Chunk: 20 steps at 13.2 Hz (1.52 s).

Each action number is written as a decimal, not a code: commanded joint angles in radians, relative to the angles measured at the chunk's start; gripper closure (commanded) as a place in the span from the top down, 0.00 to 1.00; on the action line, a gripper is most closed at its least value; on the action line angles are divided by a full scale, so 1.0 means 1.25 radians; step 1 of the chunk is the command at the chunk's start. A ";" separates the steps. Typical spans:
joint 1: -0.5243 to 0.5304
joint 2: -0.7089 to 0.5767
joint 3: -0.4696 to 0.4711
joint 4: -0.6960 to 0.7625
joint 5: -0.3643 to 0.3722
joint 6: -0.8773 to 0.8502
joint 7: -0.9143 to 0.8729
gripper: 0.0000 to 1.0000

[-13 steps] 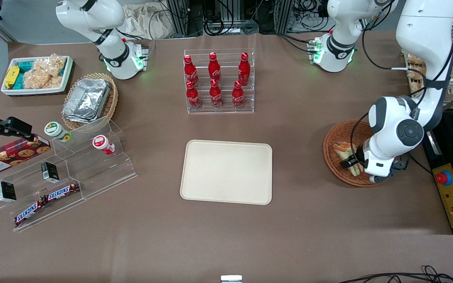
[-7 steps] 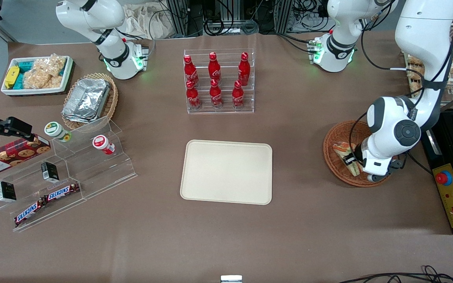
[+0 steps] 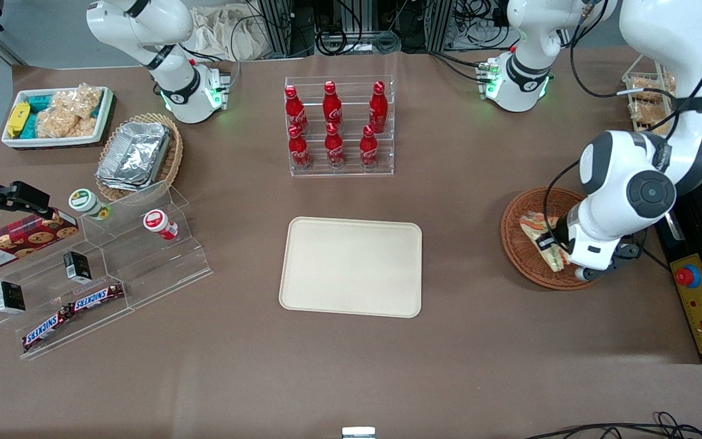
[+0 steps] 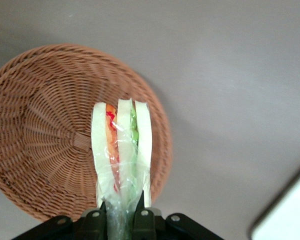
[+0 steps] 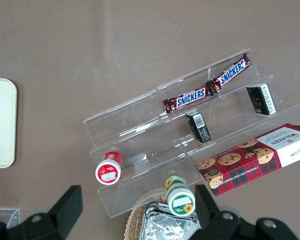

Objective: Place sandwich from basket to tray
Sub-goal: 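Carry the sandwich with the left gripper over the cream tray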

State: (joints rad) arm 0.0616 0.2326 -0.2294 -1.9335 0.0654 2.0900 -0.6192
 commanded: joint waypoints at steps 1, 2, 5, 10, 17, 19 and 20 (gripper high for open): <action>-0.001 0.008 -0.075 0.068 0.002 -0.026 0.030 0.00; -0.001 0.019 -0.106 0.079 0.002 -0.018 0.042 0.00; -0.014 0.089 -0.177 0.117 0.007 0.064 0.046 0.00; -0.119 0.266 -0.179 0.247 0.119 0.154 0.044 0.00; -0.212 0.388 -0.174 0.272 0.151 0.215 0.034 0.03; -0.214 0.400 -0.174 0.272 0.151 0.215 0.033 0.23; -0.214 0.400 -0.174 0.269 0.150 0.214 0.023 0.36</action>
State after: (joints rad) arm -0.1983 0.7167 -0.4508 -1.6271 0.2351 2.3631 -0.5756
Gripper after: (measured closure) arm 0.784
